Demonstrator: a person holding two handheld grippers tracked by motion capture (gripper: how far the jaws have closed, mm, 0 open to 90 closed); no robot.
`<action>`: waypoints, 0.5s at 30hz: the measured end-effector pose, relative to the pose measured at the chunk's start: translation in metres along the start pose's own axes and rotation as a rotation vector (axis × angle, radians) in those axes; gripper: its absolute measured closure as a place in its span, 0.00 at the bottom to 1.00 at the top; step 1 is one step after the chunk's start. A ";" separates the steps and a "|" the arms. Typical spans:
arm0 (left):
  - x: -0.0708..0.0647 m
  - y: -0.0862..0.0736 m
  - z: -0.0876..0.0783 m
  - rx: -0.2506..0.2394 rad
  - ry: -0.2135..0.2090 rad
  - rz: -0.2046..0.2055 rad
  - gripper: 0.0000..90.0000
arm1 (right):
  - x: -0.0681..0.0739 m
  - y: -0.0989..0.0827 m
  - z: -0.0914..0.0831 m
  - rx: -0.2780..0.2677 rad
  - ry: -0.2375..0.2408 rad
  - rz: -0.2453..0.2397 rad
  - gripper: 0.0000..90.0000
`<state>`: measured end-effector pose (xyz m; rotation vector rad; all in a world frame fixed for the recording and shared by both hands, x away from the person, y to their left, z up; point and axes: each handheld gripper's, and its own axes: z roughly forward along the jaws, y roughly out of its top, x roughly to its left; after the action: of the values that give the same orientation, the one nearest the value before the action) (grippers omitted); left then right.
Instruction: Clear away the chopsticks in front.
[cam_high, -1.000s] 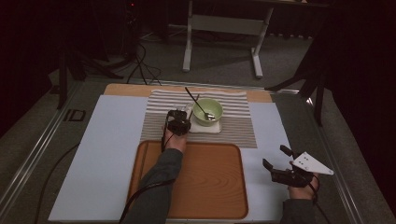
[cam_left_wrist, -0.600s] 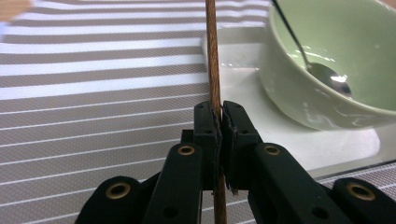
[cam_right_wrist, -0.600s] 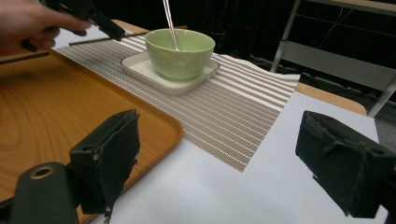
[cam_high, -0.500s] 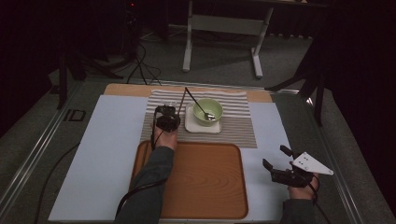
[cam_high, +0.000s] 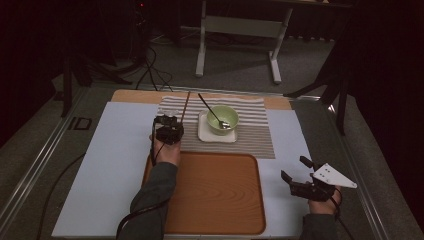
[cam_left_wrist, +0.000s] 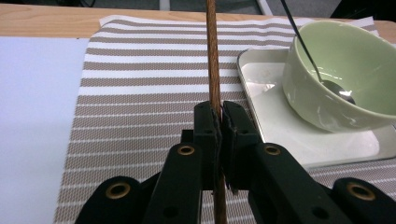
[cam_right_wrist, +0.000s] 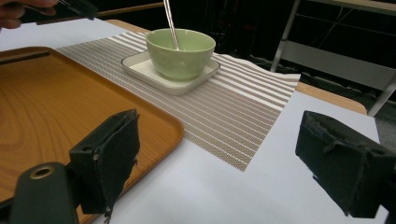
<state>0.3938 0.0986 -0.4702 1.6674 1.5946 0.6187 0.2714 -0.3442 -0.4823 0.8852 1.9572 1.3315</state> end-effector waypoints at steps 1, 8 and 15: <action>0.001 -0.003 -0.006 -0.003 -0.001 -0.009 0.96 | 0.000 0.000 0.000 -0.001 0.000 -0.001 0.14; -0.001 -0.013 -0.026 -0.023 -0.002 -0.001 0.96 | 0.001 0.000 0.000 -0.001 0.000 0.001 0.15; -0.002 -0.030 -0.042 -0.031 -0.007 -0.001 0.96 | 0.002 0.001 0.000 0.000 0.002 0.001 0.15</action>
<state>0.3420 0.1030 -0.4677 1.6446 1.5731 0.6330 0.2704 -0.3427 -0.4820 0.8853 1.9580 1.3338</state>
